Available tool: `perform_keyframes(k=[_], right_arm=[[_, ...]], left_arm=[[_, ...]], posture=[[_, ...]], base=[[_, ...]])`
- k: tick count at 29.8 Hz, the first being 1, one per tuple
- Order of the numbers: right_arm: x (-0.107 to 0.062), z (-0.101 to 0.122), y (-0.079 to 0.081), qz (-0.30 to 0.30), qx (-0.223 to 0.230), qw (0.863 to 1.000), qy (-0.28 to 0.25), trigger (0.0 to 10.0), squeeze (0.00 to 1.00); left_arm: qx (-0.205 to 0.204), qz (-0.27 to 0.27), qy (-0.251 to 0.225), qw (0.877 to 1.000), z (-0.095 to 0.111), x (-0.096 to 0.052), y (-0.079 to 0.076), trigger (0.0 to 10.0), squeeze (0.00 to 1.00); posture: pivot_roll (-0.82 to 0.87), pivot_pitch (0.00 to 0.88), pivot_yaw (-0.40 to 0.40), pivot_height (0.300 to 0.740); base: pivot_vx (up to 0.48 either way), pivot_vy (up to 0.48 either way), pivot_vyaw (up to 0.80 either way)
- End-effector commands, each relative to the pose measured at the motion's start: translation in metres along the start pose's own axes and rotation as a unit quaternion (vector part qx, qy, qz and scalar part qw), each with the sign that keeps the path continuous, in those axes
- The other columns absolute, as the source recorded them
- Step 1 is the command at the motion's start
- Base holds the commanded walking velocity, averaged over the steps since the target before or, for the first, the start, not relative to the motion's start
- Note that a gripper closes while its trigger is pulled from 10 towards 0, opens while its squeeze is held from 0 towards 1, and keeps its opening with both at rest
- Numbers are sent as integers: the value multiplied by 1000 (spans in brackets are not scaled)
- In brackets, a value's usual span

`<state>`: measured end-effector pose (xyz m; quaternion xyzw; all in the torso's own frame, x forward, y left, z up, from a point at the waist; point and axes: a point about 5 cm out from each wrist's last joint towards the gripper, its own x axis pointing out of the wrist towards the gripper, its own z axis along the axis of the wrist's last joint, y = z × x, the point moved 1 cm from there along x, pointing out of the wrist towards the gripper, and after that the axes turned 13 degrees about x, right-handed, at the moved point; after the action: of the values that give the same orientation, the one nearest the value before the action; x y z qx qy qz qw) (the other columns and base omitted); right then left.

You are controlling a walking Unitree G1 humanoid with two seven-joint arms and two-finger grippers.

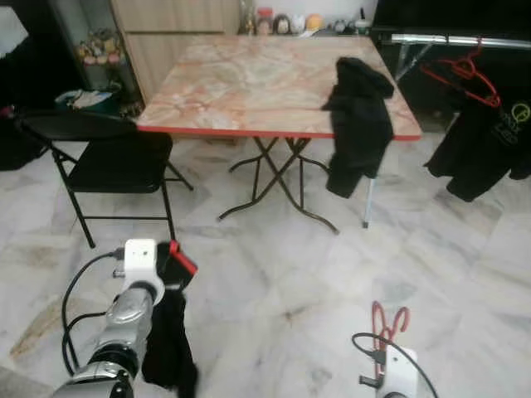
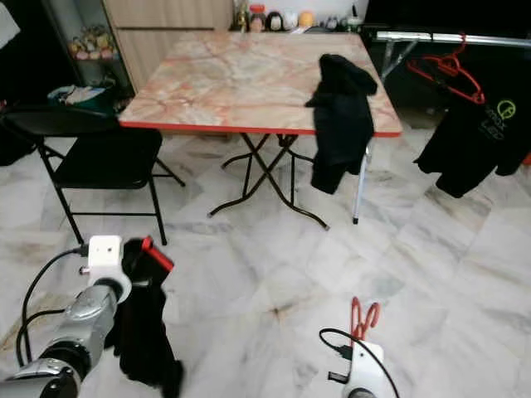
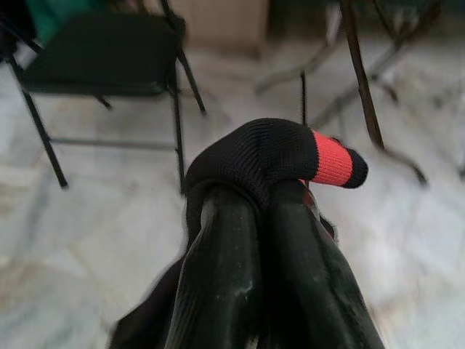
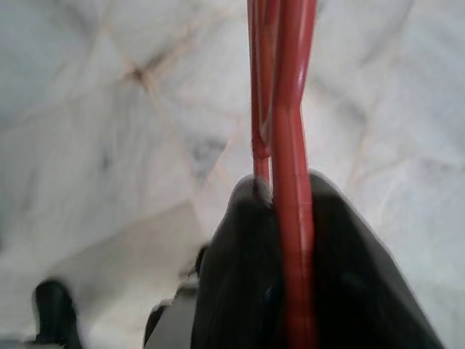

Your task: Hang hanger

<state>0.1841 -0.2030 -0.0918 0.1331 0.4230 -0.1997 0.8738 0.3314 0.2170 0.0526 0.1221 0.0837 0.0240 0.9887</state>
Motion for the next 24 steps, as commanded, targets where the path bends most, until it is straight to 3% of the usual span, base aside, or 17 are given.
perform_keyframes(k=[1,7,16,24], right_arm=[[0,-1,8,12,1,1000,1,10000,0],[0,-1,7,12,1,1000,2,10000,0],[0,0,6,11,1,1000,0,10000,0],[0,-1,6,10,5,1000,2,10000,0]], left_arm=[[-1,22,-52,998,18,2,8,10000,0],[-1,22,-104,994,34,-5,4,10000,0],[-21,4,-199,980,78,-23,-10,10000,0],[-29,-21,-206,978,95,-29,-23,10000,0]], posture=[[50,0,-7,740],[54,0,-10,740],[56,0,-12,740],[54,0,-10,740]], base=[[0,428,0],[0,188,0],[0,0,0],[0,0,0]])
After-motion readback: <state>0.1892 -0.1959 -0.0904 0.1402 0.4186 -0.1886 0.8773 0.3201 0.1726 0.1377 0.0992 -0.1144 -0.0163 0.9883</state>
